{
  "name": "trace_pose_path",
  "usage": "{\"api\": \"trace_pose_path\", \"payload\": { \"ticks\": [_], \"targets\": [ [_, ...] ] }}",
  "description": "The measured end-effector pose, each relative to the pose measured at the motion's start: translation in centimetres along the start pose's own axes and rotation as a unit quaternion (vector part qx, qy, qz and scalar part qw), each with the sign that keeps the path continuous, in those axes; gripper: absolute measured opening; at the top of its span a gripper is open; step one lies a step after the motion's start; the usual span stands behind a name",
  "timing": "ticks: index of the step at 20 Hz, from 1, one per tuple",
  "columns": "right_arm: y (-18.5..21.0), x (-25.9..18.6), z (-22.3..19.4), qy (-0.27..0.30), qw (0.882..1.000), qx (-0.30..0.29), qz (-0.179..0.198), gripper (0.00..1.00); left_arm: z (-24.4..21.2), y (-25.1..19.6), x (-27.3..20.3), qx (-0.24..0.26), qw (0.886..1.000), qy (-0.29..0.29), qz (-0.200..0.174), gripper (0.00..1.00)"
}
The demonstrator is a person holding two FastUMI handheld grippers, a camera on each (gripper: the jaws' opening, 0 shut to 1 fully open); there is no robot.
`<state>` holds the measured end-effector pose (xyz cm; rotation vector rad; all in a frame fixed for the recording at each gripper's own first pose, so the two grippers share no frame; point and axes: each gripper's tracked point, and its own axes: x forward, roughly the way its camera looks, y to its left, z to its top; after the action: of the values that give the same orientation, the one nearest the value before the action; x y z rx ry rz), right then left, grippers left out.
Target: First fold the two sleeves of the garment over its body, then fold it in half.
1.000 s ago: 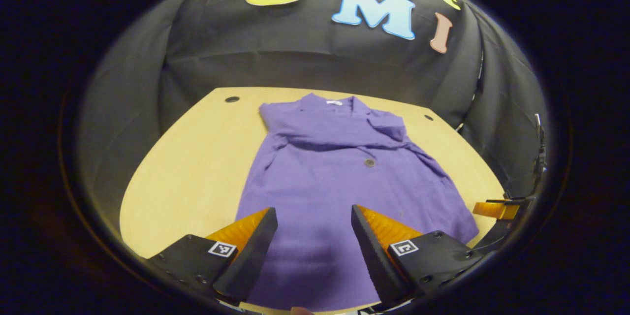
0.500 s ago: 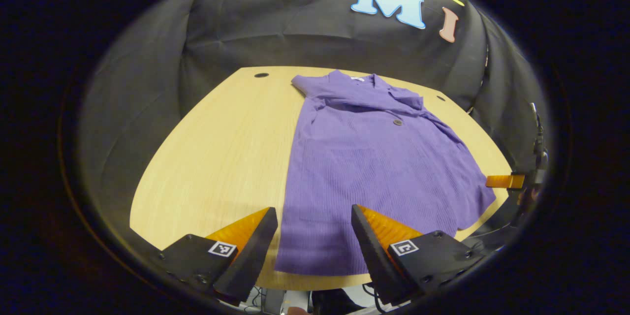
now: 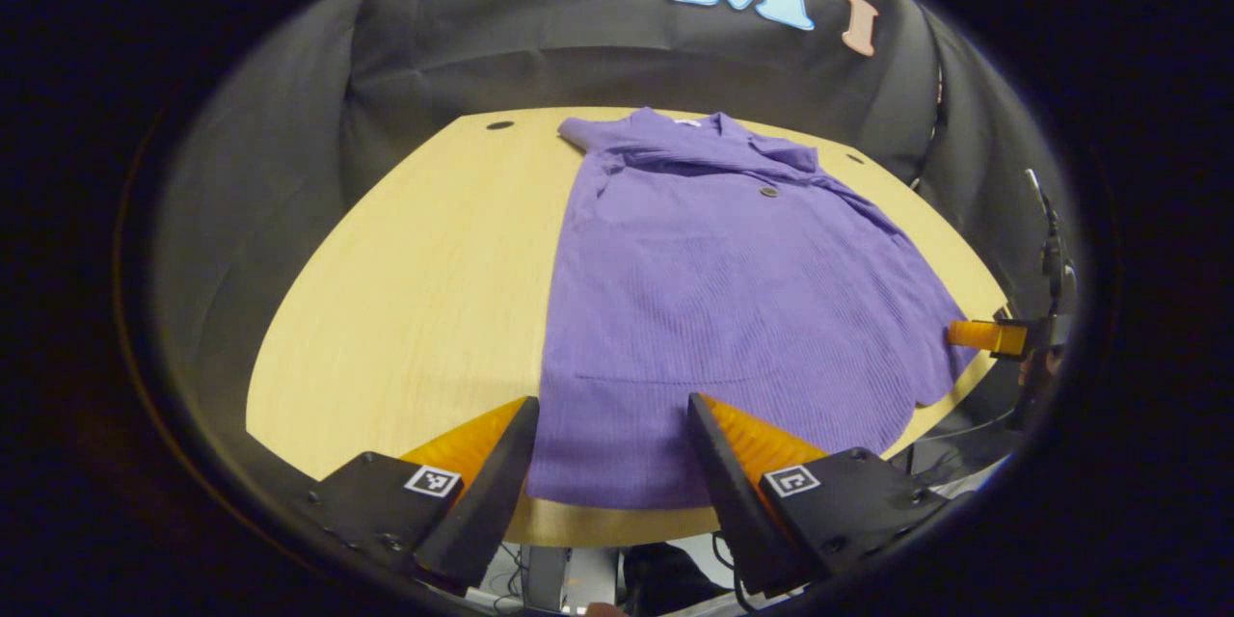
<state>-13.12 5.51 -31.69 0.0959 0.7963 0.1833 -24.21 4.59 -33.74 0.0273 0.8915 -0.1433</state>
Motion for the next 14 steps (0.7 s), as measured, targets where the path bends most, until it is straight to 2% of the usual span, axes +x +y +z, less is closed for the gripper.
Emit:
{"api": "trace_pose_path", "payload": {
  "ticks": [1, 3, 4, 5, 7, 8, 9, 10, 11, 12, 14],
  "targets": [
    [0.2, 0.1, 0.1, 0.000, 1.000, -0.005, 0.000, 1.00, -0.4, 0.0, 0.1, 0.012, 1.000, 0.001, 0.002, 0.95],
    [0.2, 0.0, 0.0, 0.008, 1.000, -0.003, 0.001, 1.00, -0.3, -0.5, 0.3, 0.030, 1.000, 0.002, -0.001, 0.99],
    [0.3, 0.2, 0.2, 0.011, 1.000, -0.003, 0.003, 0.95, -0.3, -0.9, 0.4, 0.033, 0.999, 0.001, -0.003, 0.99],
    [0.4, 0.2, 0.3, 0.012, 1.000, 0.001, 0.004, 0.95, -0.1, -1.1, 0.5, 0.034, 0.999, 0.001, -0.005, 0.88],
    [0.3, 0.2, 0.3, 0.017, 1.000, 0.011, 0.000, 0.64, 0.2, -1.2, 1.2, 0.028, 1.000, 0.000, -0.003, 0.62],
    [0.4, 0.3, 0.4, 0.019, 1.000, 0.009, -0.001, 0.57, 0.3, -1.2, 1.2, 0.022, 1.000, -0.001, -0.006, 0.48],
    [0.7, 0.4, 0.4, 0.020, 1.000, 0.004, -0.001, 0.57, 0.3, -1.3, 1.2, 0.020, 1.000, 0.001, -0.008, 0.33],
    [0.5, 0.6, 0.8, 0.009, 1.000, 0.008, -0.010, 0.57, 0.6, -1.2, 1.2, 0.021, 1.000, -0.005, -0.009, 0.33],
    [0.4, 0.1, 0.9, 0.009, 0.999, 0.035, -0.011, 0.34, 0.2, -1.2, 1.4, -0.002, 1.000, -0.003, 0.002, 0.20],
    [0.5, 0.6, 0.8, 0.007, 0.999, 0.050, -0.012, 0.11, 0.6, -1.1, 1.1, 0.003, 1.000, 0.001, -0.004, 0.07],
    [0.7, 1.0, 1.7, -0.005, 0.998, 0.064, -0.009, 0.11, 0.8, -1.2, 1.3, 0.003, 1.000, 0.003, -0.001, 0.07]
  ]
}}
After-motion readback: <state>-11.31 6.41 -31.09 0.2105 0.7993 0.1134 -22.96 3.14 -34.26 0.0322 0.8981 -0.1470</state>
